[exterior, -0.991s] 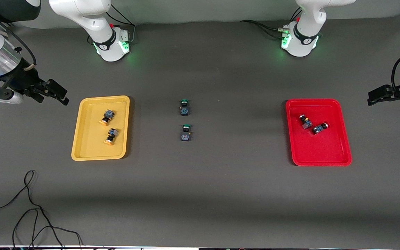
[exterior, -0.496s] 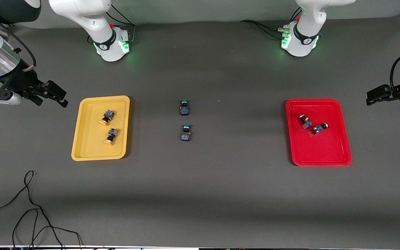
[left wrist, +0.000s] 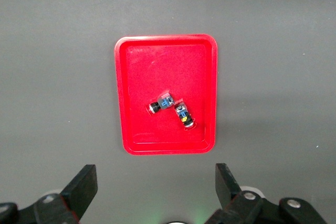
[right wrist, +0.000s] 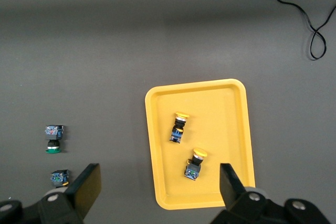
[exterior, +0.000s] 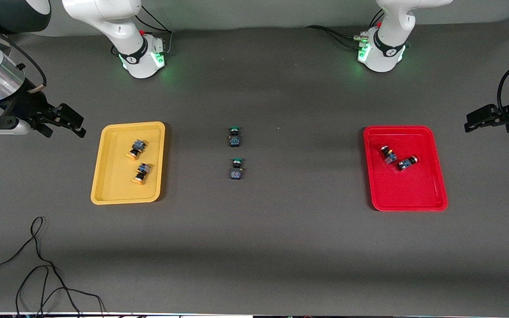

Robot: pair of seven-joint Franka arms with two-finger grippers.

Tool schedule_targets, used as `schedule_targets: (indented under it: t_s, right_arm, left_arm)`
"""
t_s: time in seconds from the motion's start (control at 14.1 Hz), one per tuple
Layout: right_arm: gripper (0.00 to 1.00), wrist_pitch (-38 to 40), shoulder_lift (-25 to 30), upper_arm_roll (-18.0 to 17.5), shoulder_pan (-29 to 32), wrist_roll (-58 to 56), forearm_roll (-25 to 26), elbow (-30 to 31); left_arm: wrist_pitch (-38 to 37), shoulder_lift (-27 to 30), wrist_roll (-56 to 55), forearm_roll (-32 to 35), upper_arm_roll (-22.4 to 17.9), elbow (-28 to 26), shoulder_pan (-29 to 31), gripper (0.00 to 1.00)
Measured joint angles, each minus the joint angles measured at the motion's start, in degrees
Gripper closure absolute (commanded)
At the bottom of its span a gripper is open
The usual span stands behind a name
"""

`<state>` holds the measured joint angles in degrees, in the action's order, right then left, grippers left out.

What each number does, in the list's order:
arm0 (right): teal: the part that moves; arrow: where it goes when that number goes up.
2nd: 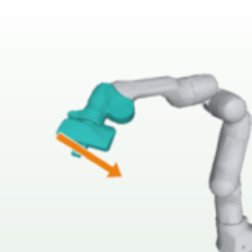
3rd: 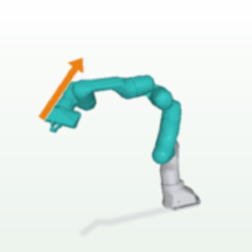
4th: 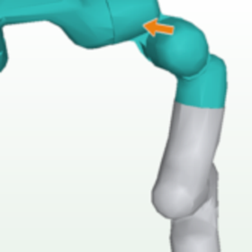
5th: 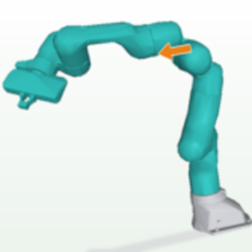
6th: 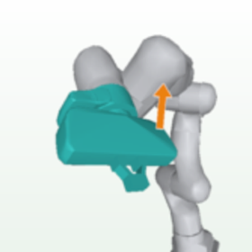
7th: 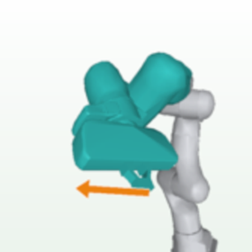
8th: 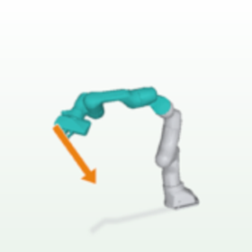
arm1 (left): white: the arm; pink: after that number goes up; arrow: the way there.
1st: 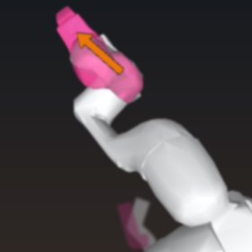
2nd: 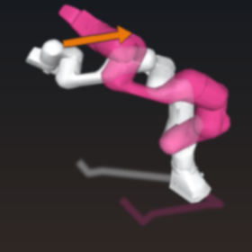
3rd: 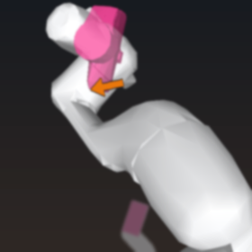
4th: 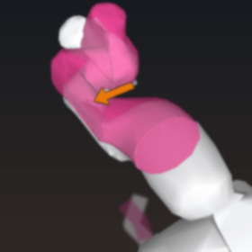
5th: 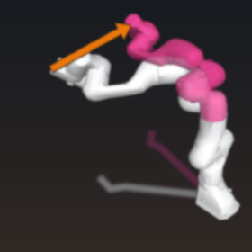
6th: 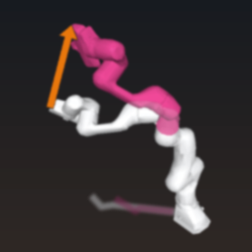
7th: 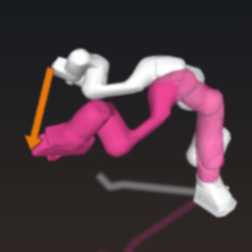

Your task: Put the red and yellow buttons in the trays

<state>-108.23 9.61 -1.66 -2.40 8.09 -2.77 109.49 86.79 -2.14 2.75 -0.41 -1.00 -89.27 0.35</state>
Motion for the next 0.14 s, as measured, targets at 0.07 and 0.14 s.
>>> schedule_targets:
  t_s: [0.07, 0.14]
  right_arm:
    - [0.00, -0.1, -0.4, 0.1, 0.0, -0.3, 0.0, 0.0]
    - [0.00, -0.1, -0.7, 0.2, 0.0, -0.3, 0.0, 0.0]
  left_arm:
    - [0.3, 0.8, 0.0, 0.0, 0.0, -0.8, 0.0, 0.00]
    - [0.5, 1.4, 0.0, 0.0, 0.0, -1.4, 0.0, 0.00]
